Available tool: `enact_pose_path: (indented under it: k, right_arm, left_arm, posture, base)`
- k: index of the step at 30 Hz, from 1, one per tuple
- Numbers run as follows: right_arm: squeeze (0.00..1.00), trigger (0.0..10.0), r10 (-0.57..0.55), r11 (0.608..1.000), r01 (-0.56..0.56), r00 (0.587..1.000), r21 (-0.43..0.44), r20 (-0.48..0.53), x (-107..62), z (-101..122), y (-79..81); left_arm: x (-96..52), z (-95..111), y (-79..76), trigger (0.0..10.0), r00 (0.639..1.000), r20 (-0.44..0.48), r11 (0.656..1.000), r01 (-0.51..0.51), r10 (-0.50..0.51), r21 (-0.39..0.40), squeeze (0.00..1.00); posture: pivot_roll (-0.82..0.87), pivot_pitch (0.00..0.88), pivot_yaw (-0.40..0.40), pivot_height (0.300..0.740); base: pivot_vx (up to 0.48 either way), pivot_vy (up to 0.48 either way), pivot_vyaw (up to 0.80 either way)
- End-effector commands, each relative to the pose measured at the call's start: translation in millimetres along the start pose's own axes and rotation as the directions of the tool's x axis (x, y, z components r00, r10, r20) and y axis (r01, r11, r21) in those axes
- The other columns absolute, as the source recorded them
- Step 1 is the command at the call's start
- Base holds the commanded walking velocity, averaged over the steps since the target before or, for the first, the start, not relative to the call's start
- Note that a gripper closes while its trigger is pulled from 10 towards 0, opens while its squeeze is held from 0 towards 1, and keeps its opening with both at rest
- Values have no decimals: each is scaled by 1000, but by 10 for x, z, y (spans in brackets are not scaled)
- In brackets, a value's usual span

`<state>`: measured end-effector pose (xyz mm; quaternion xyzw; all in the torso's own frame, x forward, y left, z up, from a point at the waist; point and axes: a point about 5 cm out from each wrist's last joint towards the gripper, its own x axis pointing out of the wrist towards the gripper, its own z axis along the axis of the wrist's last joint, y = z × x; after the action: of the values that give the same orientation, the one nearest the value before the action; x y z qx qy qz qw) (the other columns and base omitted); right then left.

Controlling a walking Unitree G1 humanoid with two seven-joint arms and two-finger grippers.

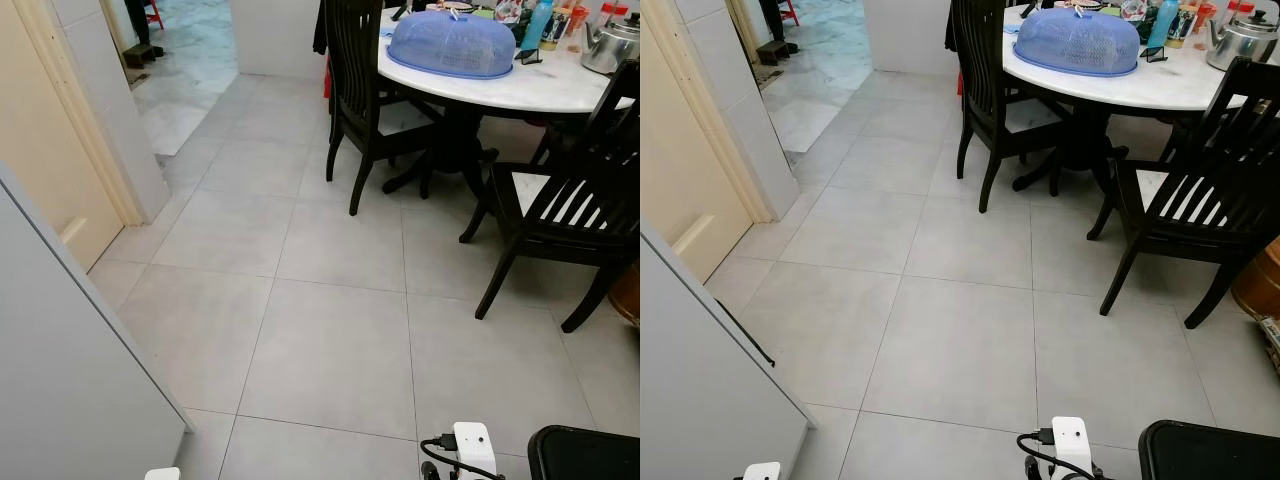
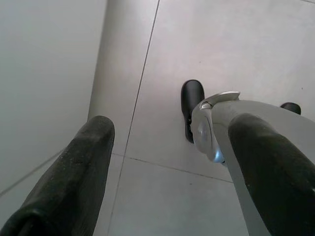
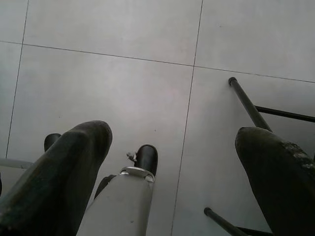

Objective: Restocking fridge

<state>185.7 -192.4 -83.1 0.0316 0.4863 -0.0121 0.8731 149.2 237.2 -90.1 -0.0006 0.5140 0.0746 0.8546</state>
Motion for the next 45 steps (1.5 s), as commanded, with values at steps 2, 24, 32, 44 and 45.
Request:
enact_pose_path:
  k: [2, 24, 32, 44, 45]
  right_arm:
    - [0, 10000, -3, 1000, 3, 1000, 25, -3, -3, -12, -16]
    - [0, 10000, 24, 999, -24, 1000, -31, 6, 0, 13, 10]
    - [0, 10000, 34, 999, -34, 999, -22, 3, 1, 8, 21]
    - [0, 10000, 74, 996, -73, 997, -47, 22, 1, 43, 43]
    - [0, 10000, 78, 996, -76, 997, -54, 22, 1, 45, 45]
  left_arm:
    - [-1, 5, -11, 10000, 1000, 13, 1000, 14, -14, 12, 0]
    - [-4, 14, 12, 10000, 1000, 24, 1000, 7, -7, 7, 0]
    - [-4, 15, 17, 10000, 1000, 21, 1000, 10, -10, 19, 0]
    - [-2, 28, 13, 10000, 1000, 20, 999, 17, -18, 43, 0]
    - [-2, 29, 13, 10000, 1000, 20, 999, 17, -18, 46, 0]
  posture:
    - [0, 0, -34, 740]
    - [-4, 0, -21, 740]
    - [-8, 0, -19, 740]
    - [-5, 0, -32, 740]
    - [-5, 0, -32, 740]
  base:
    - [0, 0, 0]
    - [0, 0, 249]
    - [0, 0, 800]
    - [0, 0, 800]
    - [0, 0, 800]
